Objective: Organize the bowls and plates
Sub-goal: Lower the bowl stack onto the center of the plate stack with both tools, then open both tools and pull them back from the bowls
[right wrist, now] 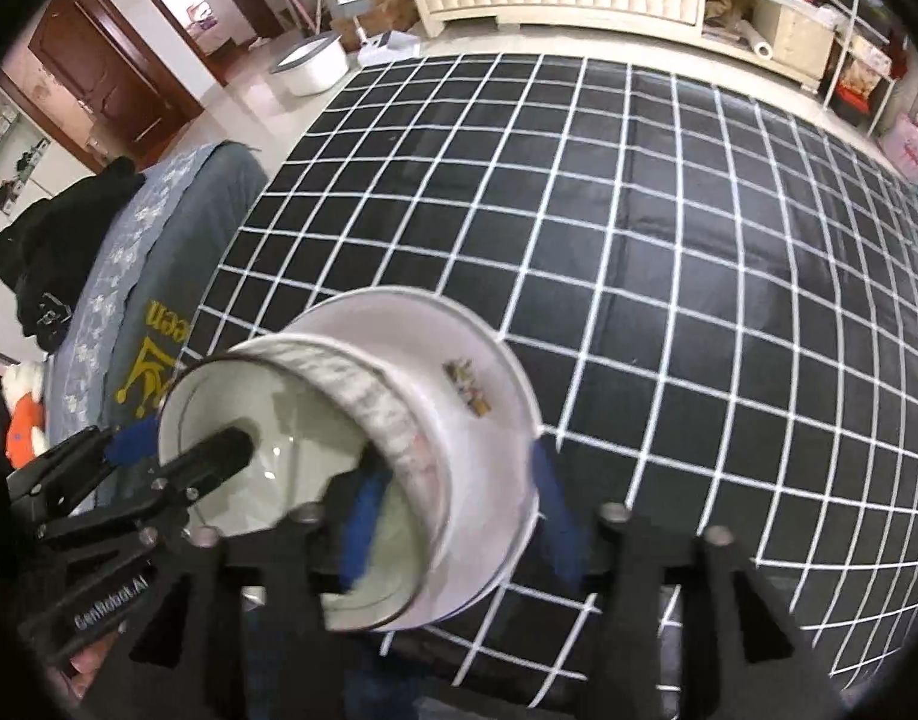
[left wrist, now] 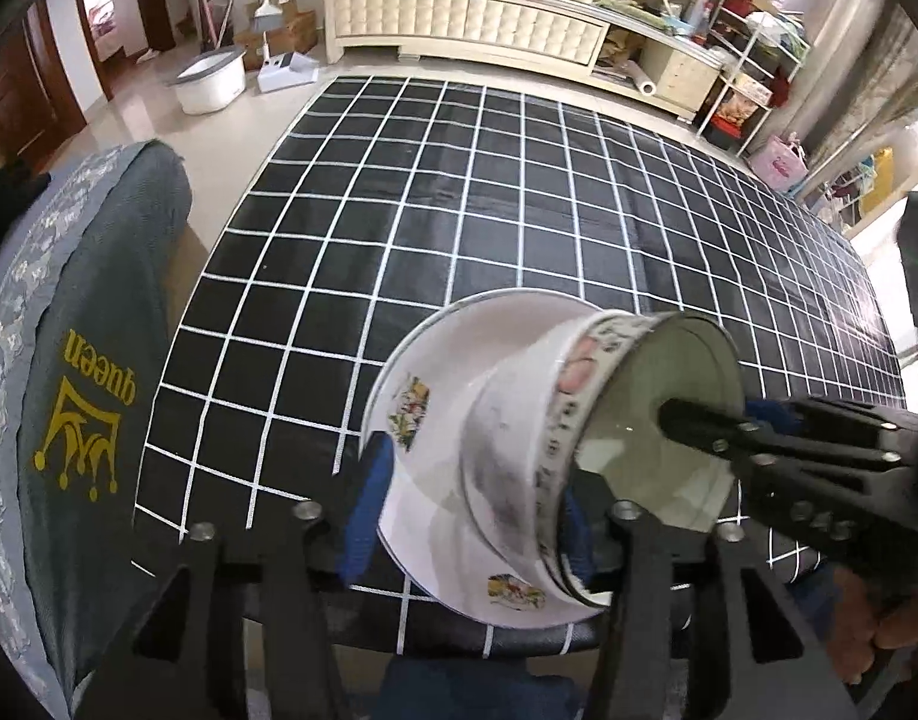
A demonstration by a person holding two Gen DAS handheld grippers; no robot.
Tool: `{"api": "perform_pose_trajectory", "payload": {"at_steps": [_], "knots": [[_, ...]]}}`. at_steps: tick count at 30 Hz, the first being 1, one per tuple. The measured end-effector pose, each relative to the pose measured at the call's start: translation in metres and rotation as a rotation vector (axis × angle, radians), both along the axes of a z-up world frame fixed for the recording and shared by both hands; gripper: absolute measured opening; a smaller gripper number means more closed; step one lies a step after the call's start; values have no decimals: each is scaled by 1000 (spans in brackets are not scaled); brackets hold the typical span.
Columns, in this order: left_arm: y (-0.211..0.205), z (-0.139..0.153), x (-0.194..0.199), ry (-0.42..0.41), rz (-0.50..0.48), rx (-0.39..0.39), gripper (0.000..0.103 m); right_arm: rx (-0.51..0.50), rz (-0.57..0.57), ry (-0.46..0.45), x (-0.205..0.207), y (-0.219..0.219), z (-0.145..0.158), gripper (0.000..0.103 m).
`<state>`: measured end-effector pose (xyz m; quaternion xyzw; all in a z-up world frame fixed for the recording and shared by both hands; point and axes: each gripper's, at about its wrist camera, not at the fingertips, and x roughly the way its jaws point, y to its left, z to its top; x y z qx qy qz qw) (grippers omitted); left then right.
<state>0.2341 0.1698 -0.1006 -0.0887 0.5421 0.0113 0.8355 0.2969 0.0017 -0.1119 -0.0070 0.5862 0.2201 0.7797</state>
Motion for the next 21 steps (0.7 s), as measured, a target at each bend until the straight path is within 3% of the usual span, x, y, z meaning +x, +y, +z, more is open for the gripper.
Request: {"api": "perform_pose_trajectory", "payload": {"at_steps": [6, 9, 21], "knots": [[9, -18, 7, 50, 32, -22, 54, 8, -4, 8, 0, 0, -6, 59], [3, -16, 3, 35, 23, 6, 54, 0, 15, -21, -6, 2, -1, 59], [-9, 33, -29, -113, 1, 50, 54, 36, -1, -153, -43, -19, 43, 62]]}}
